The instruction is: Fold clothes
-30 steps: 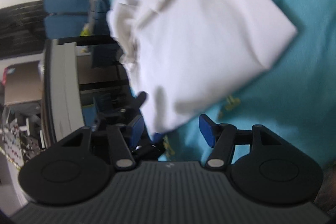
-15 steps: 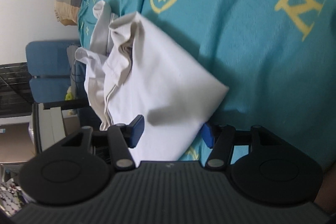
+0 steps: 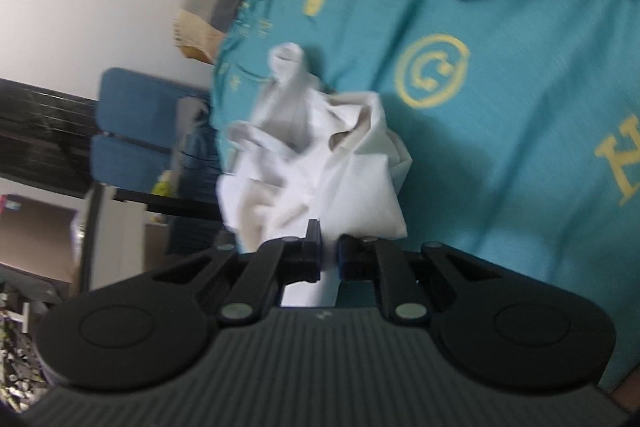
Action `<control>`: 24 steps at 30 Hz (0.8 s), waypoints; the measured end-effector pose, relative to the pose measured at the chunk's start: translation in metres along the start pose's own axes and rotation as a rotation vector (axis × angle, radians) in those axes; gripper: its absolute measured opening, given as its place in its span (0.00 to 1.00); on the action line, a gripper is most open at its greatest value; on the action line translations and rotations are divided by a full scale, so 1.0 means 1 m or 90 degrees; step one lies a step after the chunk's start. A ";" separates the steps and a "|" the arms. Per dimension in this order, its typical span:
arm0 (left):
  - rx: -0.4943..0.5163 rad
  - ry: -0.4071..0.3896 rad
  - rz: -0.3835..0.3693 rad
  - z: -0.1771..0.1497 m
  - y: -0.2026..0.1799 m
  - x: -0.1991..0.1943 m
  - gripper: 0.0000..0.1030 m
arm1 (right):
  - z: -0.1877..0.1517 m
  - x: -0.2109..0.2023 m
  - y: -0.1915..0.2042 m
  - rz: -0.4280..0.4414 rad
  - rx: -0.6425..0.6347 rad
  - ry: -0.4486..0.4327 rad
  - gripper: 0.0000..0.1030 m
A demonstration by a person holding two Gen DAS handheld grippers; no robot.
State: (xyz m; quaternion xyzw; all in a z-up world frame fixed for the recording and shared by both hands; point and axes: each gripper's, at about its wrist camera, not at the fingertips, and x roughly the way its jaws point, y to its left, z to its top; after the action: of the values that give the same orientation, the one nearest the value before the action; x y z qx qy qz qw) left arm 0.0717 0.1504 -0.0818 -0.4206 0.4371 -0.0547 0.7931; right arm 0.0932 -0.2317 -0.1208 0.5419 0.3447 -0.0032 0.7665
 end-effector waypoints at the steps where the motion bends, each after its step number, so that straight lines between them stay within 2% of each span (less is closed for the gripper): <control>1: 0.007 -0.007 -0.006 0.001 -0.006 -0.007 0.08 | 0.002 -0.007 0.006 0.009 -0.004 -0.002 0.10; 3: 0.011 -0.012 -0.016 -0.001 -0.017 -0.023 0.07 | 0.000 -0.025 0.013 0.030 -0.005 -0.006 0.09; 8: 0.022 0.018 -0.024 -0.018 -0.032 -0.074 0.07 | -0.016 -0.083 0.013 0.061 0.004 -0.014 0.09; 12: 0.061 0.048 -0.006 -0.051 -0.040 -0.128 0.07 | -0.040 -0.131 0.013 0.040 -0.026 -0.022 0.09; 16: 0.064 0.067 -0.011 -0.077 -0.037 -0.163 0.07 | -0.057 -0.171 0.007 0.025 -0.035 -0.022 0.09; 20: 0.059 0.064 -0.016 -0.078 -0.041 -0.170 0.07 | -0.052 -0.173 0.012 0.024 -0.029 -0.020 0.09; 24: 0.039 0.054 -0.012 -0.048 -0.057 -0.141 0.08 | -0.032 -0.150 0.027 0.022 -0.025 -0.024 0.09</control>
State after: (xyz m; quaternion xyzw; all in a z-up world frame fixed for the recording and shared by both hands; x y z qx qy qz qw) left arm -0.0344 0.1481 0.0378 -0.3977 0.4648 -0.0933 0.7856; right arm -0.0277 -0.2487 -0.0247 0.5327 0.3207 0.0067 0.7832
